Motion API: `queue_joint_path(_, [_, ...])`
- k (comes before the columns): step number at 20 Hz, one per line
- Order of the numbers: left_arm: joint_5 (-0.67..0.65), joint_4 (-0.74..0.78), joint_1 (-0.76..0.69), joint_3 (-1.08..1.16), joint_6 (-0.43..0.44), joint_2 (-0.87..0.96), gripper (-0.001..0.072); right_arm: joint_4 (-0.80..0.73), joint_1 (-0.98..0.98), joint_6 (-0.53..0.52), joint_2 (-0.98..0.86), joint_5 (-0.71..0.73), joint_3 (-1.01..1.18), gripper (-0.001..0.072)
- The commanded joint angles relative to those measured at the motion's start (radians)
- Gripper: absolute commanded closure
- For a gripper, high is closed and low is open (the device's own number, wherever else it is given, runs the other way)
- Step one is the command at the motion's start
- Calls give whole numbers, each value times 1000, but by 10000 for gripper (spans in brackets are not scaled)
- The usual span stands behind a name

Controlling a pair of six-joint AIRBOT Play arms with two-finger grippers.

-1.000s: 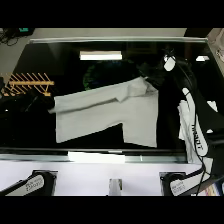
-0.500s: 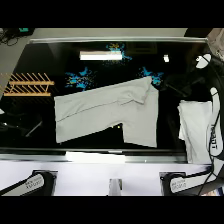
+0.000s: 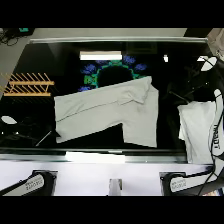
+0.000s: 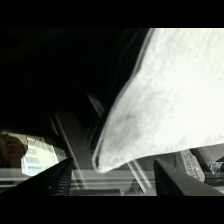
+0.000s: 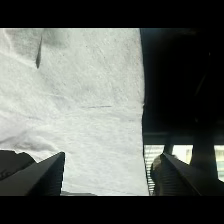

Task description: Fold the shirts.

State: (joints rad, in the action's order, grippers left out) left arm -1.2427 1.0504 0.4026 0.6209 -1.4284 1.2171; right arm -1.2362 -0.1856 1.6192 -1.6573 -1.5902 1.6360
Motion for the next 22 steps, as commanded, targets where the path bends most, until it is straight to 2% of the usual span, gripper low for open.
queue_joint_path(1, [102, -16, -50, -10, -47, 1, 115, 5, -2, -21, 0, -1, -1, 124])
queue_joint_path(3, [134, -20, -92, -10, -77, 12, 116, 5, -2, -31, 0, -6, -1, 124])
queue_joint_path(6, [144, -23, -142, -10, -78, 38, 129, 3, -2, -35, 0, -6, -1, 124])
queue_joint_path(8, [147, -23, -150, -9, -77, 43, 441, 3, -2, -40, 0, -6, -1, 124])
queue_joint_path(11, [147, -23, -150, -9, -72, 42, 661, -11, -2, -42, 0, -6, -1, 124])
queue_joint_path(15, [143, -23, -150, -5, -38, 14, 667, -21, -2, -46, -1, 24, -59, 124])
queue_joint_path(19, [143, -23, -150, -5, -23, -33, 667, -18, -2, -45, -10, 169, -231, 122])
queue_joint_path(22, [143, -23, -150, -5, -24, -61, 667, 10, -2, -68, -55, 221, -282, 127])
